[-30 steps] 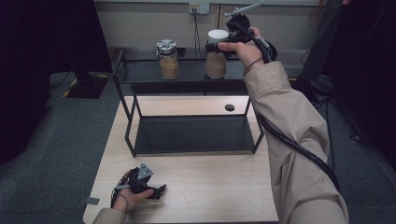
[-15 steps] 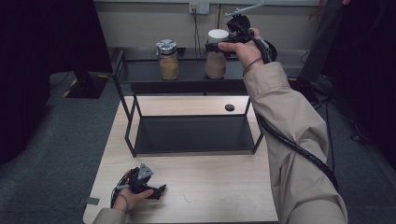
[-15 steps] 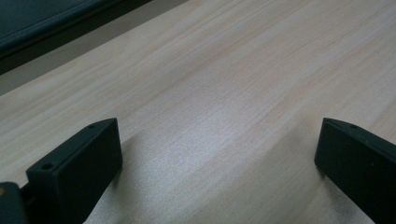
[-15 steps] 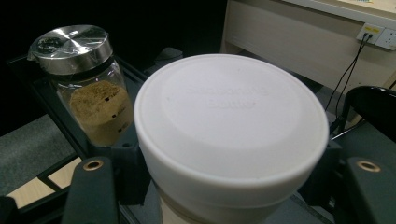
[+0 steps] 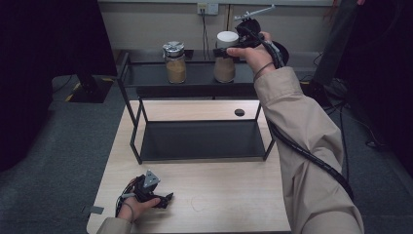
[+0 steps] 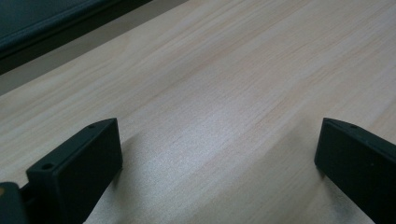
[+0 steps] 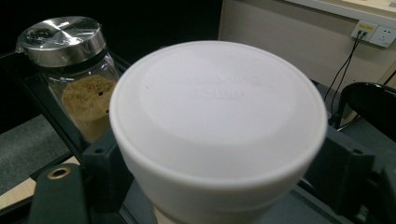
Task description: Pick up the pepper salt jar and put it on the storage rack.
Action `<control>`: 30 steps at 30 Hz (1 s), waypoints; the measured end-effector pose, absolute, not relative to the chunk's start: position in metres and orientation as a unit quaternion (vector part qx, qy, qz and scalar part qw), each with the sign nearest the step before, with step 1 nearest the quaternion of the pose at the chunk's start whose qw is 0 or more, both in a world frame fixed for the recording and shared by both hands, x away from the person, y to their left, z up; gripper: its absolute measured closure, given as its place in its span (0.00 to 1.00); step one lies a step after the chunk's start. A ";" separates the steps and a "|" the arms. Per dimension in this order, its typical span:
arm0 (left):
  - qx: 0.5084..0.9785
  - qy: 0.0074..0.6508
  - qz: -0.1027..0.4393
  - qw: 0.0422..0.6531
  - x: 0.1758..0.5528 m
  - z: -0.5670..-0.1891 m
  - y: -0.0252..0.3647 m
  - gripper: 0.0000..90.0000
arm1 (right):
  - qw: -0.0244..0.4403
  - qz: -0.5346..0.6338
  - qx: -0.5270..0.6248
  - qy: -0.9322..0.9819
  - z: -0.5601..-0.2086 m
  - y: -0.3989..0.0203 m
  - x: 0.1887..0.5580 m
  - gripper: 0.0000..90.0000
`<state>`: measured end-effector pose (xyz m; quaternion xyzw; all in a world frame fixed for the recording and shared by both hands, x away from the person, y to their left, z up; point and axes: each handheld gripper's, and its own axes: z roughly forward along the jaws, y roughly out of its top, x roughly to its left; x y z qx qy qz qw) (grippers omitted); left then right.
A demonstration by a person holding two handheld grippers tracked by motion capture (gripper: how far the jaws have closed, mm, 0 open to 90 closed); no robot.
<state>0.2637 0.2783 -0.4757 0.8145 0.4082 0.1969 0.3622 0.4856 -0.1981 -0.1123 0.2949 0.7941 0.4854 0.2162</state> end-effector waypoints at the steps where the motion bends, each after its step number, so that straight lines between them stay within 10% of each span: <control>1: 0.815 0.408 0.197 0.362 0.264 -0.476 0.278 0.00 | 0.218 0.487 0.297 0.792 -0.113 -0.198 0.484 0.17; 30: 0.813 0.410 0.198 0.363 0.263 -0.476 0.278 0.00 | 0.208 0.500 0.295 0.787 -0.127 -0.237 0.438 0.00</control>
